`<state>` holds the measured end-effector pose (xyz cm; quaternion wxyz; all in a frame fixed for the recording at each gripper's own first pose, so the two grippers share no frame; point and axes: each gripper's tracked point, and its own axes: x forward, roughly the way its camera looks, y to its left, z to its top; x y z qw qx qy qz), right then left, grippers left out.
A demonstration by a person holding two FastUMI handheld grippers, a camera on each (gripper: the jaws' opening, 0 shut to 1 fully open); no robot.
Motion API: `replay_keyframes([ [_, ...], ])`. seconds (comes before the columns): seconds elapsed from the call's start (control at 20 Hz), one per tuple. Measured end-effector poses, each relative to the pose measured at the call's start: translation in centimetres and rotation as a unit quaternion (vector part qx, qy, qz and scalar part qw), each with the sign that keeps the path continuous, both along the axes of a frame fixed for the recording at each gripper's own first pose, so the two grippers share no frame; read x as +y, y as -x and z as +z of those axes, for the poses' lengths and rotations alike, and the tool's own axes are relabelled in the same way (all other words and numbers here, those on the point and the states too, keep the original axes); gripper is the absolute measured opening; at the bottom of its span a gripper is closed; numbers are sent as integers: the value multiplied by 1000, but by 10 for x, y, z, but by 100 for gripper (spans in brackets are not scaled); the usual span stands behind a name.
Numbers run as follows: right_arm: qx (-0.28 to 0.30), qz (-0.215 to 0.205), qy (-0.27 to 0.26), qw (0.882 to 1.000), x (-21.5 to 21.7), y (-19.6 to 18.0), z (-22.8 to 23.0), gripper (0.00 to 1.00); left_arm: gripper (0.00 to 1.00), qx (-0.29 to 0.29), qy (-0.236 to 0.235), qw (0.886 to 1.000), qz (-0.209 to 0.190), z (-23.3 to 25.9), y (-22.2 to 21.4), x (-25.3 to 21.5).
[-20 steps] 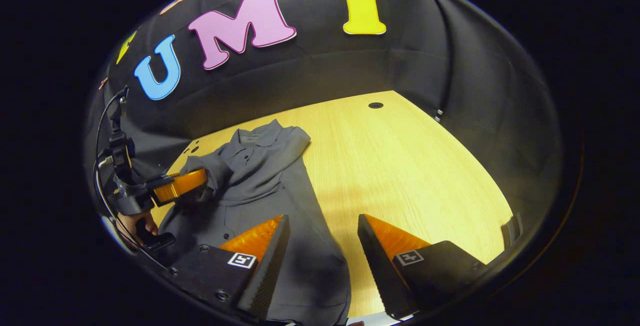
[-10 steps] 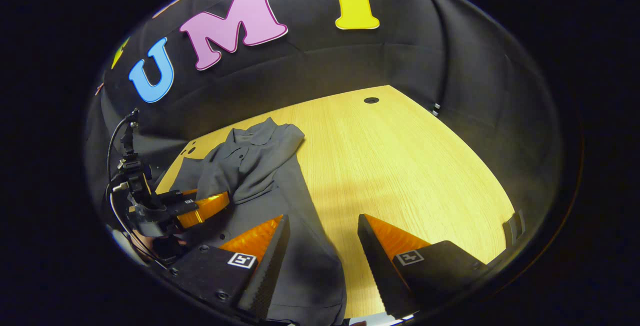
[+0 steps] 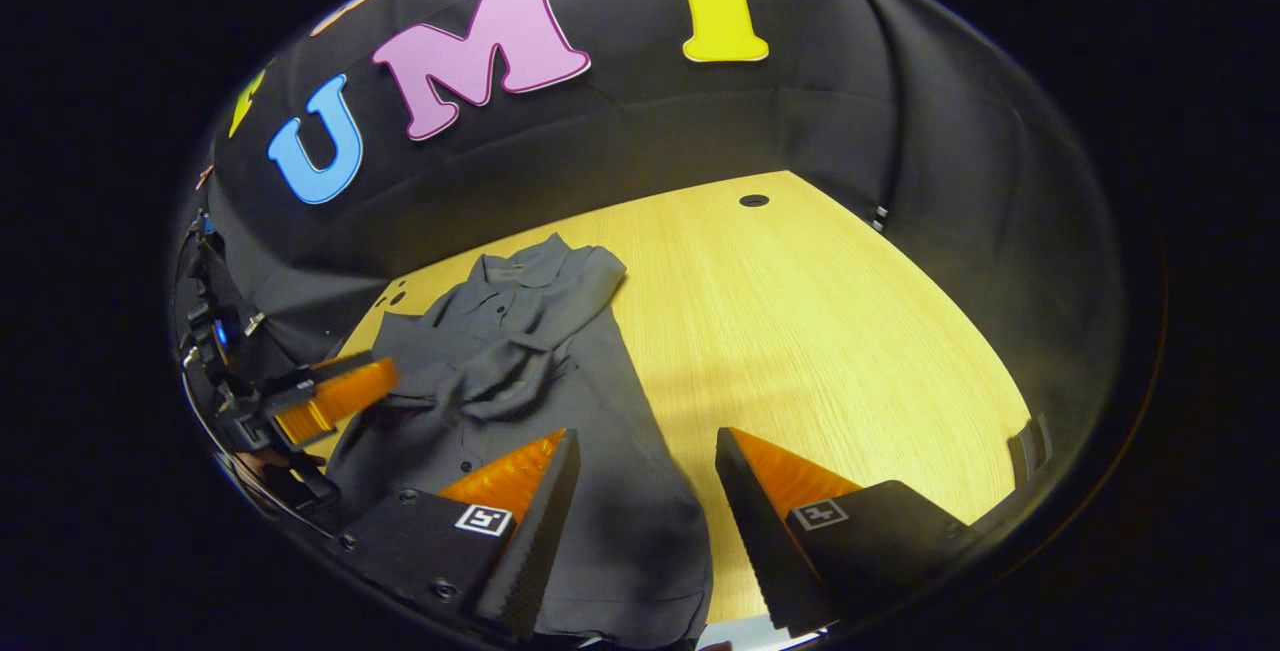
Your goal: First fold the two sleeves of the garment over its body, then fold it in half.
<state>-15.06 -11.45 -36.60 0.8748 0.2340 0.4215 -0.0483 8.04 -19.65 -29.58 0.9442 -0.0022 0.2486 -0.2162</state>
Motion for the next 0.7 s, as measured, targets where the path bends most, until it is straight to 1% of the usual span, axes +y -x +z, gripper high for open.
replay_keyframes([
  [0.15,3,8,-1,1000,6,12,8,89,96,-3,0,1000,29,20,20,50],
  [0.2,4,11,-3,1000,9,16,12,89,96,2,-2,999,37,21,27,64],
  [0.35,18,30,2,999,18,37,14,94,96,20,-17,998,63,19,58,112],
  [0.45,36,45,7,998,21,54,9,97,96,38,-36,996,69,8,82,138],
  [0.7,81,60,19,995,25,91,-11,98,96,92,-83,990,72,-35,131,188],
])
